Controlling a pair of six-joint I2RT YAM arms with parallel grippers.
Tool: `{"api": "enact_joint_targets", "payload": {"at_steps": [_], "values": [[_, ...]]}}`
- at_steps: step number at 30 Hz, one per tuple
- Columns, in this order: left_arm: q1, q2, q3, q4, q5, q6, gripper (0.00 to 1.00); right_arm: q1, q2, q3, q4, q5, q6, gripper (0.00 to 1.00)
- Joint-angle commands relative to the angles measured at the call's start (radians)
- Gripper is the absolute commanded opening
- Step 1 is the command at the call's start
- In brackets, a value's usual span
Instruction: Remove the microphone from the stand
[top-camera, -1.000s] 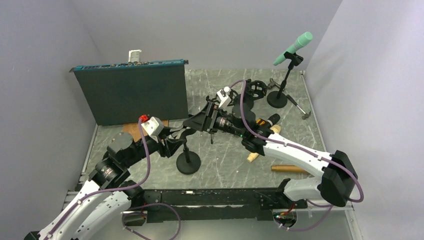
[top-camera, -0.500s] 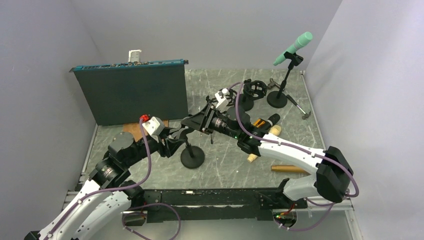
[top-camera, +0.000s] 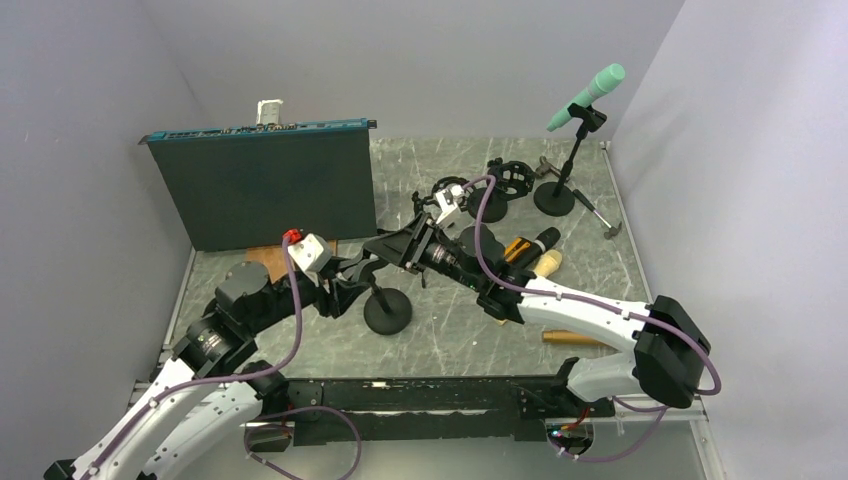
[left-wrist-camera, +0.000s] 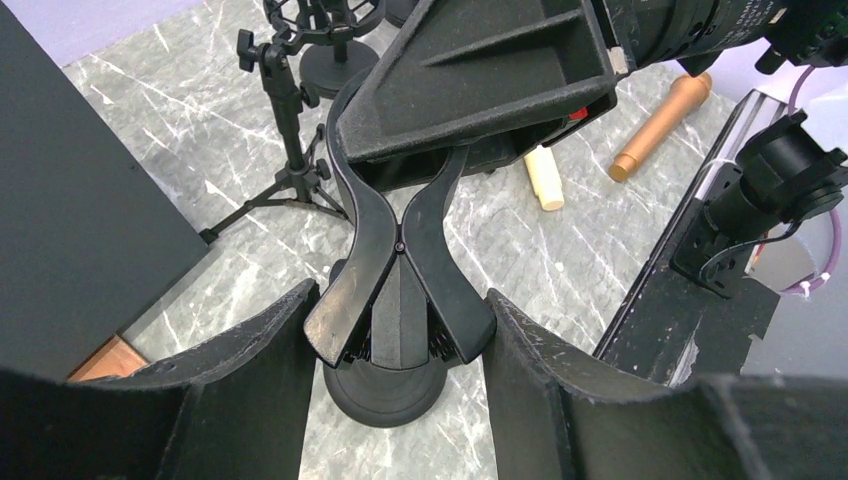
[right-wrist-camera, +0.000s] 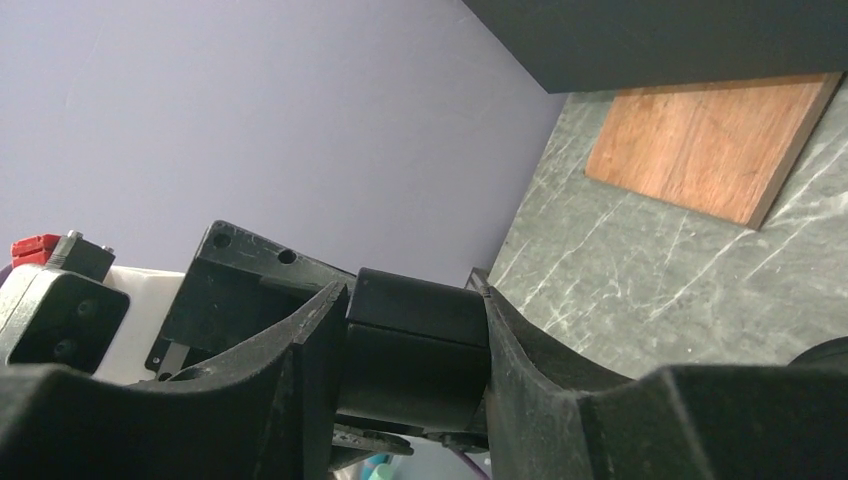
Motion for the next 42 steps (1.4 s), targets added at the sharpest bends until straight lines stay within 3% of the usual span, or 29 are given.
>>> {"api": "enact_joint_targets", "payload": {"at_steps": [1, 7, 18, 27, 35, 42], "values": [[0.008, -0.076, 0.122, -0.016, -0.155, -0.026, 0.55, -0.061, -0.011, -0.054, -0.001, 0.059, -0.119, 0.00], [0.008, -0.130, 0.164, -0.072, -0.239, 0.026, 0.61, -0.114, 0.016, -0.086, 0.057, 0.005, -0.079, 0.00], [0.008, -0.125, 0.141, -0.048, -0.250, 0.027, 0.60, -0.124, 0.010, -0.072, 0.023, 0.018, -0.142, 0.00], [0.008, 0.029, 0.297, -0.035, -0.309, 0.117, 0.57, -0.116, 0.009, -0.089, -0.097, 0.064, -0.200, 0.00], [0.008, 0.098, 0.278, 0.118, -0.307, 0.167, 0.58, -0.096, 0.063, -0.287, 0.002, 0.044, -0.142, 0.00], [0.009, 0.092, 0.176, 0.169, -0.357, 0.200, 0.54, -0.094, 0.132, -0.213, 0.038, -0.040, -0.208, 0.00]]}}
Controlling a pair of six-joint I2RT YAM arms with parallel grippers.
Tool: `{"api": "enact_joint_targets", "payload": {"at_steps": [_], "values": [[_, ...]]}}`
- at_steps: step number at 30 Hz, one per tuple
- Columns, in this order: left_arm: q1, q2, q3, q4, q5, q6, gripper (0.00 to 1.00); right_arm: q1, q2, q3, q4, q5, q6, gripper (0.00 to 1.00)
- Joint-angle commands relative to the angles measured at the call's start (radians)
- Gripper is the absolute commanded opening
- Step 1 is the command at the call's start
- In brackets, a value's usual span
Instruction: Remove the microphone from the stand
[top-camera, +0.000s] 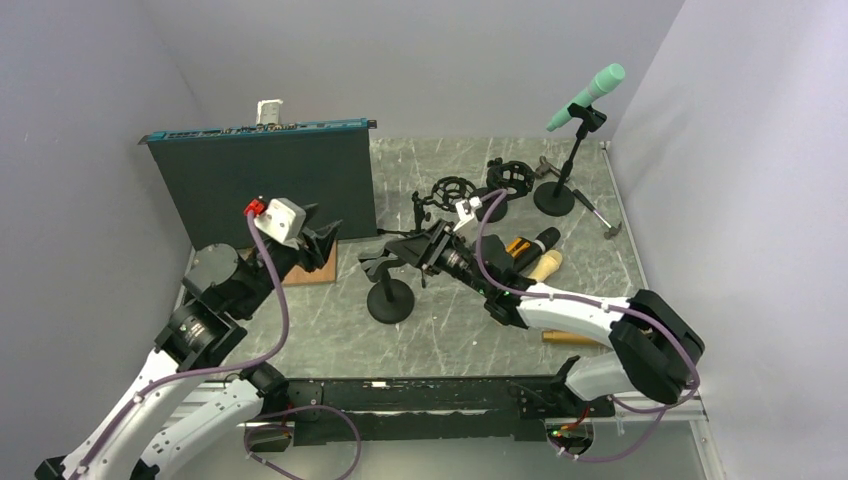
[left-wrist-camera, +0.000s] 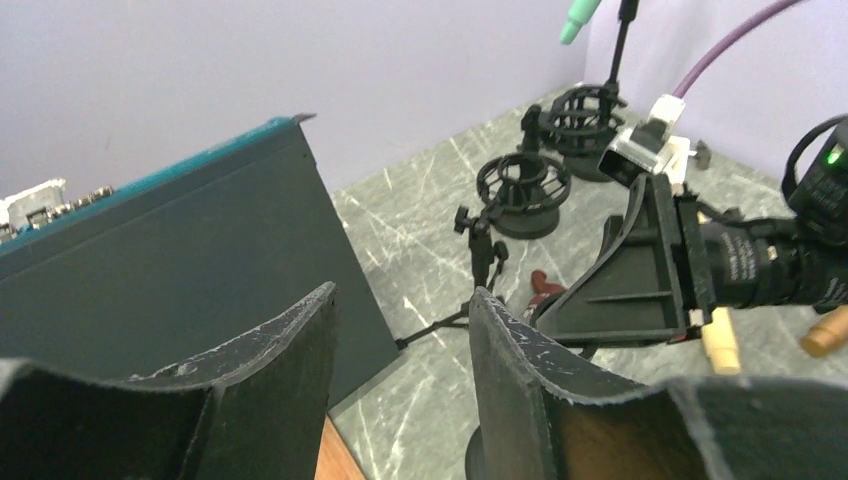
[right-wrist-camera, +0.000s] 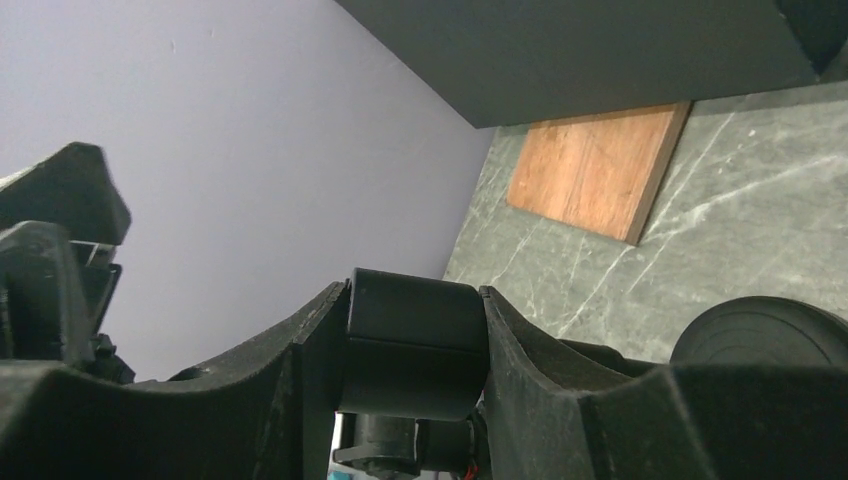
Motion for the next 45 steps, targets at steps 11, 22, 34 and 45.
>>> {"api": "enact_joint_targets", "payload": {"at_steps": [11, 22, 34, 45], "values": [[0.030, -0.143, -0.188, 0.126, -0.250, 0.027, 0.50, 0.011, 0.348, 0.225, 0.095, -0.003, -0.240, 0.00], [0.030, -0.157, -0.178, 0.108, -0.249, 0.019, 0.42, 0.015, 0.376, 0.243, 0.045, 0.064, -0.219, 0.42], [0.031, -0.189, -0.180, 0.110, -0.227, 0.008, 0.40, 0.025, 0.196, 0.374, -0.531, 0.135, -0.327, 1.00], [0.031, -0.235, -0.179, 0.110, -0.195, -0.016, 0.39, 0.033, -0.039, 0.362, -0.877, 0.314, -0.424, 1.00]]}}
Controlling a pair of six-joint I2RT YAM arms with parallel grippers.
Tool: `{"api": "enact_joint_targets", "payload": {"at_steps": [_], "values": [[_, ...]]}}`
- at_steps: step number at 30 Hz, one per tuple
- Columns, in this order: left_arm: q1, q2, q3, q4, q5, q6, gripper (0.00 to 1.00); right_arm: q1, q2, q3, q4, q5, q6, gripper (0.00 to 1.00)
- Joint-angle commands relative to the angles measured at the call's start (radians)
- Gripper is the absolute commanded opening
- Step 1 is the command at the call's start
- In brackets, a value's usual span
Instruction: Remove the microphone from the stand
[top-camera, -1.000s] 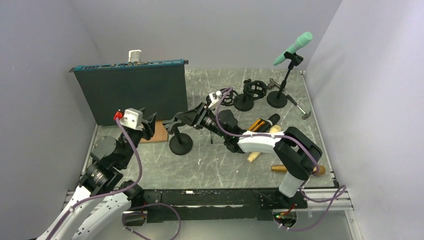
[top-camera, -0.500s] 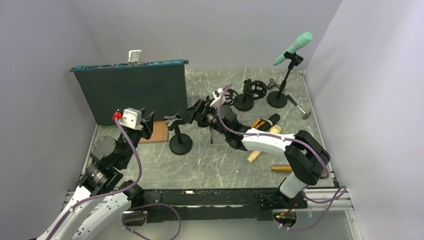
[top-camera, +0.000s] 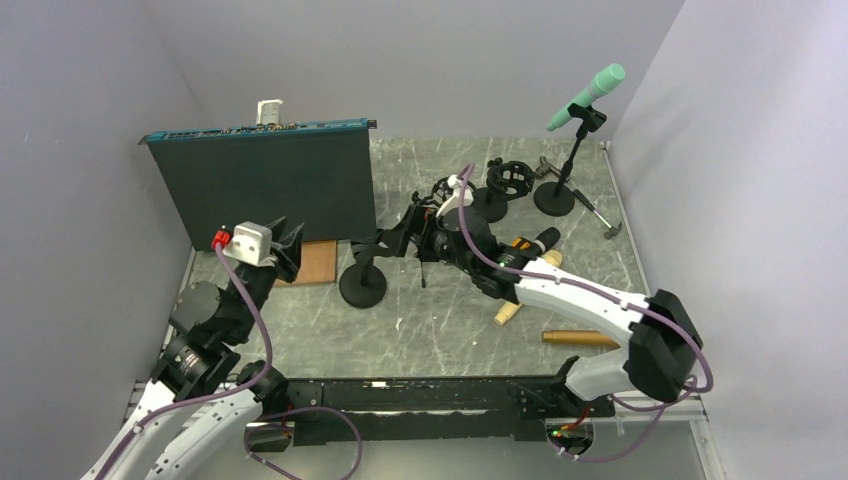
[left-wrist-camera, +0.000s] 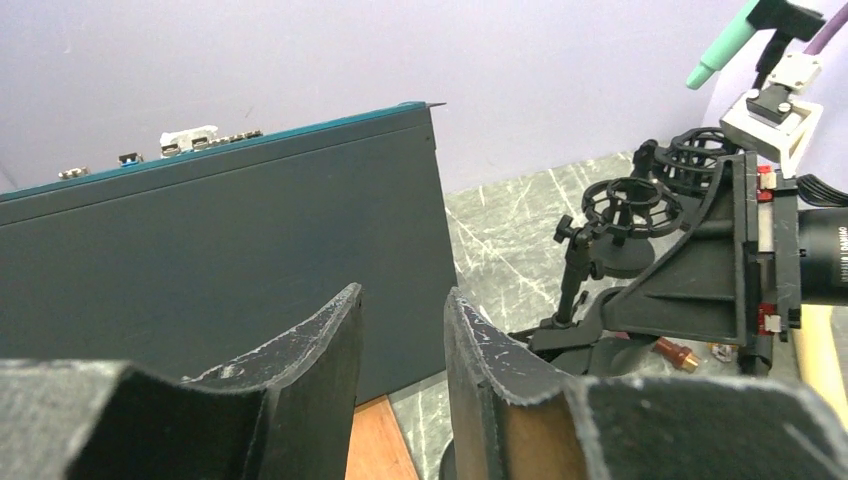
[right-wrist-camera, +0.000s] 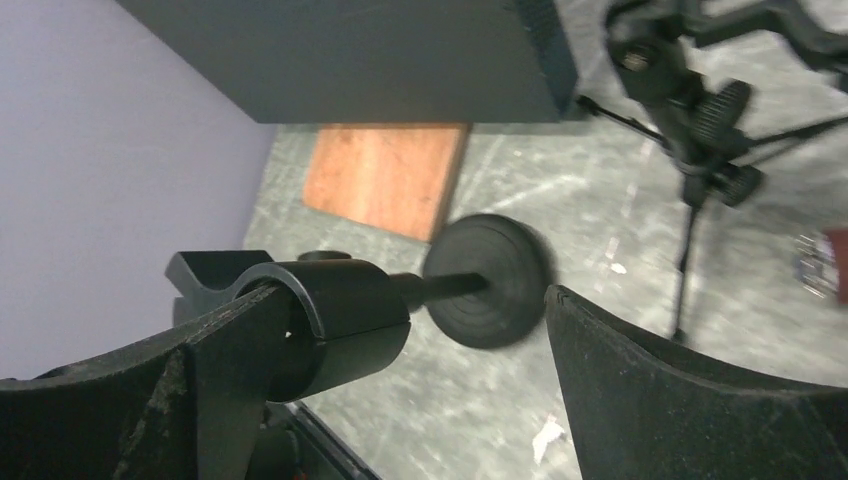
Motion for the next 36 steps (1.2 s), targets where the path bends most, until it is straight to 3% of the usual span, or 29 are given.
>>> {"api": "enact_joint_targets", "payload": {"at_steps": [1, 9, 15, 23, 30, 36], "values": [[0.003, -0.025, 0.024, 0.021, 0.034, -0.031, 0.39, 0.007, -0.106, 0.006, -0.302, 0.163, -0.101, 1.00], [0.001, -0.054, 0.027, 0.018, 0.043, -0.041, 0.39, -0.001, -0.276, 0.058, -0.555, 0.425, -0.191, 1.00], [-0.012, -0.059, 0.031, 0.012, 0.038, -0.037, 0.39, -0.048, -0.294, 0.111, -0.591, 0.521, -0.283, 1.00], [-0.014, -0.060, 0.035, 0.010, 0.040, -0.036, 0.39, -0.125, -0.277, 0.108, -0.438, 0.329, -0.338, 1.00], [-0.014, -0.037, 0.038, 0.002, 0.039, -0.033, 0.38, -0.305, -0.263, 0.122, -0.453, 0.337, -0.337, 1.00], [-0.013, -0.032, 0.037, 0.002, 0.038, -0.034, 0.39, -0.440, -0.322, 0.090, -0.317, 0.440, -0.449, 1.00]]}}
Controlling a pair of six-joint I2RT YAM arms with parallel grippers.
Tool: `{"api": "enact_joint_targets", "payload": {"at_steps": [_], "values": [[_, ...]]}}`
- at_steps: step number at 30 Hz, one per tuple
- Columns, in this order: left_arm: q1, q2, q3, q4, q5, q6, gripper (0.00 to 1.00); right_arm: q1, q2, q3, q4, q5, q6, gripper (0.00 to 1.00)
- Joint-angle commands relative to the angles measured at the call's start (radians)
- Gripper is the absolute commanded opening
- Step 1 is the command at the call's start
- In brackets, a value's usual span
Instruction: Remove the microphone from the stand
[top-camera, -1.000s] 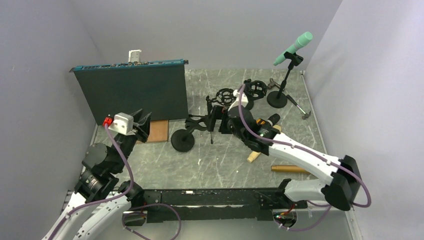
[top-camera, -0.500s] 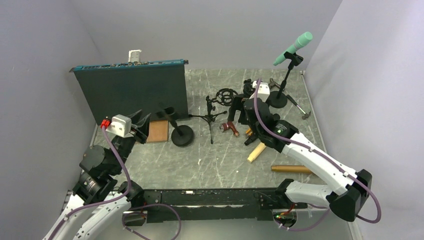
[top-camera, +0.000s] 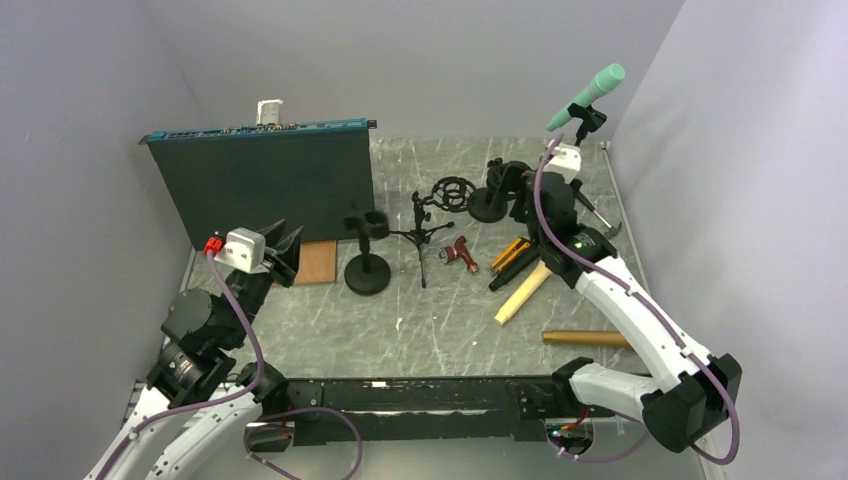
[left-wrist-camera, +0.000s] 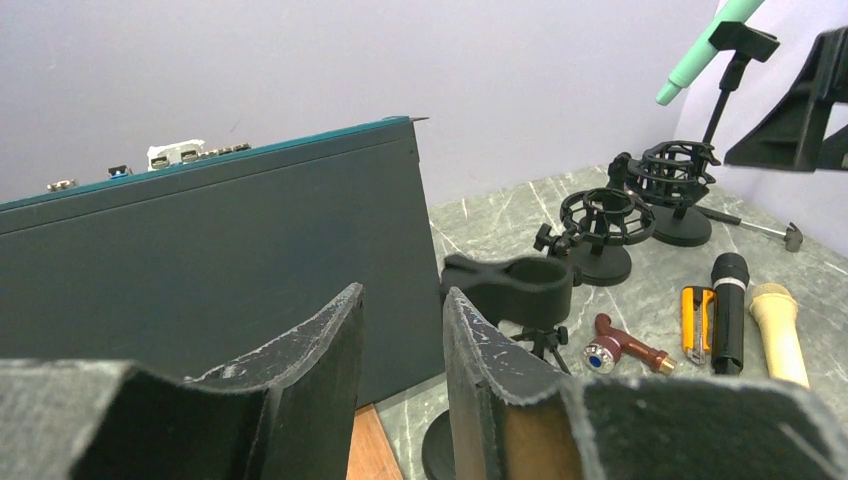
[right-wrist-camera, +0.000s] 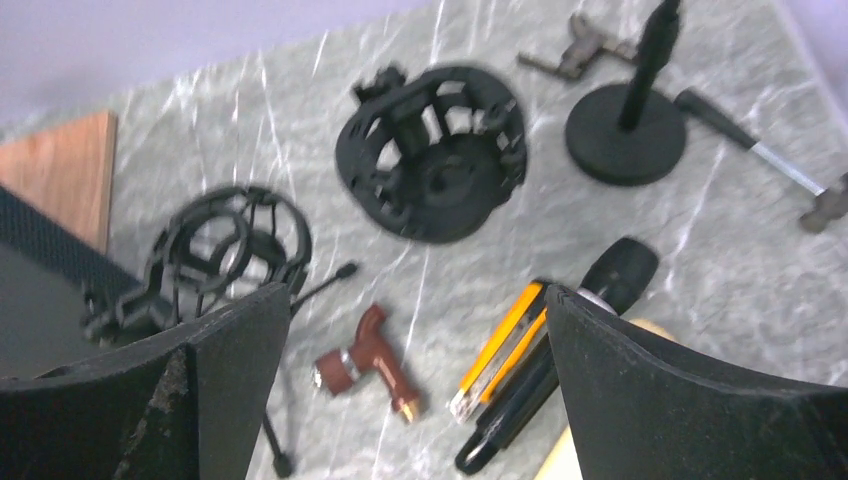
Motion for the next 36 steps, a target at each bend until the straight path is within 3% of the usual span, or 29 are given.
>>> {"api": "enact_joint_targets", "payload": {"at_steps": [1, 8, 14, 21, 24, 29, 34, 36], "values": [[-0.004, 0.015, 0.037, 0.007, 0.011, -0.014, 0.39, -0.133, -0.053, 0.007, 0.162, 0.027, -0.101, 1.00], [-0.006, 0.016, 0.038, 0.005, 0.004, -0.008, 0.39, -0.332, 0.044, 0.046, 0.389, 0.017, -0.187, 1.00], [-0.005, 0.010, 0.037, 0.006, -0.005, -0.003, 0.39, -0.495, 0.184, 0.049, 0.566, -0.100, -0.161, 0.99], [-0.016, 0.018, 0.035, 0.008, -0.012, 0.001, 0.40, -0.503, 0.356, -0.120, 1.021, -0.120, -0.208, 0.98], [-0.017, 0.028, 0.034, 0.008, -0.016, 0.005, 0.40, -0.503, 0.449, -0.127, 1.126, -0.130, -0.262, 0.95], [-0.020, 0.044, 0.032, 0.011, -0.025, 0.008, 0.40, -0.503, 0.599, -0.029, 1.135, -0.084, -0.328, 0.67], [-0.020, 0.062, 0.030, 0.013, -0.025, 0.008, 0.40, -0.527, 0.701, 0.055, 1.165, -0.067, -0.387, 0.54], [-0.019, 0.067, 0.030, 0.014, -0.025, 0.009, 0.40, -0.535, 0.724, 0.084, 1.151, -0.064, -0.384, 0.37]]}}
